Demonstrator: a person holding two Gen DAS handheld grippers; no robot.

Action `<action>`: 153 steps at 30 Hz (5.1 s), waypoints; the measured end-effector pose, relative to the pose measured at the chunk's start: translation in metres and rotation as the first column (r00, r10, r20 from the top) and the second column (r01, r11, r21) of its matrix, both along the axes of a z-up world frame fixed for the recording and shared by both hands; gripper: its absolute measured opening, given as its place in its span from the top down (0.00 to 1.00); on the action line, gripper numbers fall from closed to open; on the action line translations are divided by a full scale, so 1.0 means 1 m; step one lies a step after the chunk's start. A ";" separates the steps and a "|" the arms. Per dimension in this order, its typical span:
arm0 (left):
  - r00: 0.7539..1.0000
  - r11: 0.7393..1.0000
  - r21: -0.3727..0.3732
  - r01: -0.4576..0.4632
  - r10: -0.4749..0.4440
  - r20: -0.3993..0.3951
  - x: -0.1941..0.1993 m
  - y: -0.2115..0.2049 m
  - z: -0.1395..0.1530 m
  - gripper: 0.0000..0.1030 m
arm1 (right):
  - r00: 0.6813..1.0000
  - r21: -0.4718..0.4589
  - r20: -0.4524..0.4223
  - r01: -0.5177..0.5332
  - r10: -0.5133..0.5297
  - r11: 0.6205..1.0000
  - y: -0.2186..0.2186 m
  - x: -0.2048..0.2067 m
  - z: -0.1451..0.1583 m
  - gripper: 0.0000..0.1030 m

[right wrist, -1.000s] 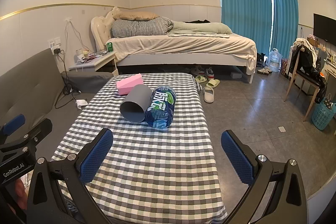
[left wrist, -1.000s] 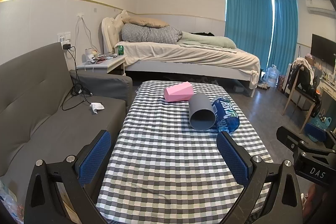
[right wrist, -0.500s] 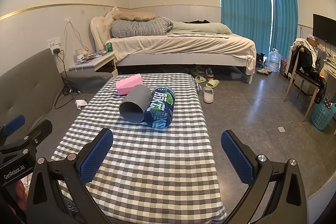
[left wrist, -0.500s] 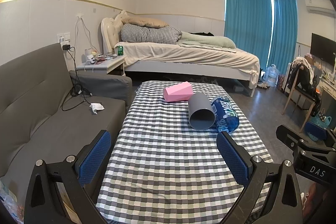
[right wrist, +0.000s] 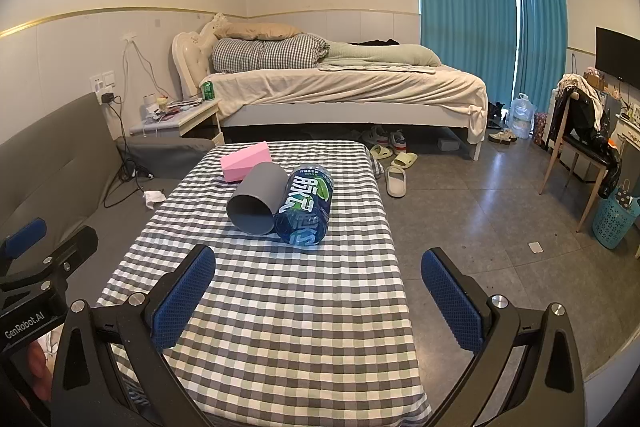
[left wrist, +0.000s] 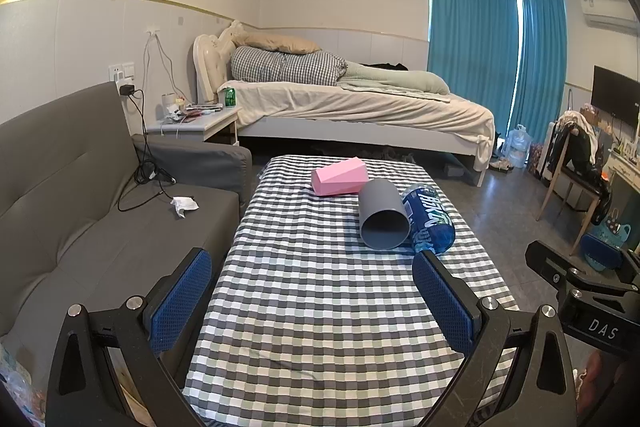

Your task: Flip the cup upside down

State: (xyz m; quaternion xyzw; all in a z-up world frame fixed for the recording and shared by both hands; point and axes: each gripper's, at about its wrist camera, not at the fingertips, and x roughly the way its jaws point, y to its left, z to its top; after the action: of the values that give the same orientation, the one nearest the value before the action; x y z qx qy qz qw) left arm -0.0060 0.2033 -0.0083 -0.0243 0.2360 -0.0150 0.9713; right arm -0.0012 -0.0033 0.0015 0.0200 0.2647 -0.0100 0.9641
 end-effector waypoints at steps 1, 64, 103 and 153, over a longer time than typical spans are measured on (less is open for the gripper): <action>1.000 1.000 0.000 0.000 0.000 0.000 0.000 0.000 0.000 0.00 | 1.000 -0.001 0.000 0.000 0.000 1.000 0.000 0.000 0.000 0.00; 0.919 0.988 -0.131 0.082 -0.126 -0.373 0.236 -0.078 -0.085 0.00 | 0.958 0.056 -0.277 0.099 -0.079 0.994 -0.063 0.170 -0.067 0.00; 0.859 0.960 -0.220 0.172 -0.256 -0.443 0.051 -0.063 -0.097 0.24 | 0.972 0.048 -0.234 0.032 -0.020 0.998 -0.021 0.064 -0.027 0.00; 0.931 0.991 -0.069 0.117 -0.134 -0.341 0.107 0.076 -0.060 0.10 | 0.750 -0.065 -0.660 -0.113 0.043 0.991 0.104 0.154 -0.076 0.04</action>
State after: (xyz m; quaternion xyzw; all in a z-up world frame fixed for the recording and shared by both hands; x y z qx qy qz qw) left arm 0.1009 0.2795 -0.0686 -0.0345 0.4029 -0.0781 0.9112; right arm 0.1531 0.1009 -0.0747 -0.0443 0.5860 0.0105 0.8091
